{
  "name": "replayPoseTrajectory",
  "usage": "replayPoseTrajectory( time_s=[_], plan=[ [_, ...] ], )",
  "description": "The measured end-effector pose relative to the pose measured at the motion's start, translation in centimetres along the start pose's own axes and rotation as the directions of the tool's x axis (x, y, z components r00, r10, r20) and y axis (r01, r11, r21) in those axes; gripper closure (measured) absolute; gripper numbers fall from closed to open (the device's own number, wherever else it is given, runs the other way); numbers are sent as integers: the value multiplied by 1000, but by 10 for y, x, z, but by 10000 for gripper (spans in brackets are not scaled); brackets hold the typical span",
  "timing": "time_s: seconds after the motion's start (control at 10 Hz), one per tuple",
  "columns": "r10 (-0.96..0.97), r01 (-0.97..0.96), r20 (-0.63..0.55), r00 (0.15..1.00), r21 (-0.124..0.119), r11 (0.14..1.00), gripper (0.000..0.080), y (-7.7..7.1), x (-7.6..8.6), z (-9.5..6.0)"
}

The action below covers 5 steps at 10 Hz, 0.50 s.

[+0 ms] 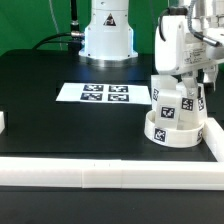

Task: Assemble stool

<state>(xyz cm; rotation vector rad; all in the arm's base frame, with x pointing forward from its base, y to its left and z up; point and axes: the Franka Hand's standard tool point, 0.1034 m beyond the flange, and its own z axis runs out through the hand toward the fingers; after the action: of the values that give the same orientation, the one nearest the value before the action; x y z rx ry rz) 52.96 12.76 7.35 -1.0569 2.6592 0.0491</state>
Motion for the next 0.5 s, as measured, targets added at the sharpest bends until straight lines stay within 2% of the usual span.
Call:
replayPoseTrajectory(
  time_s=[0.2, 0.3, 0.4, 0.5],
  plan=[
    [22, -22, 7, 1000, -3, 1000, 459, 0, 0, 0],
    [5, -5, 7, 1000, -3, 1000, 359, 1, 1, 0],
    [2, -2, 7, 1000, -6, 1000, 202, 1, 0, 0],
    [-51, 52, 8, 999, -40, 998, 202, 3, -5, -6]
  ],
)
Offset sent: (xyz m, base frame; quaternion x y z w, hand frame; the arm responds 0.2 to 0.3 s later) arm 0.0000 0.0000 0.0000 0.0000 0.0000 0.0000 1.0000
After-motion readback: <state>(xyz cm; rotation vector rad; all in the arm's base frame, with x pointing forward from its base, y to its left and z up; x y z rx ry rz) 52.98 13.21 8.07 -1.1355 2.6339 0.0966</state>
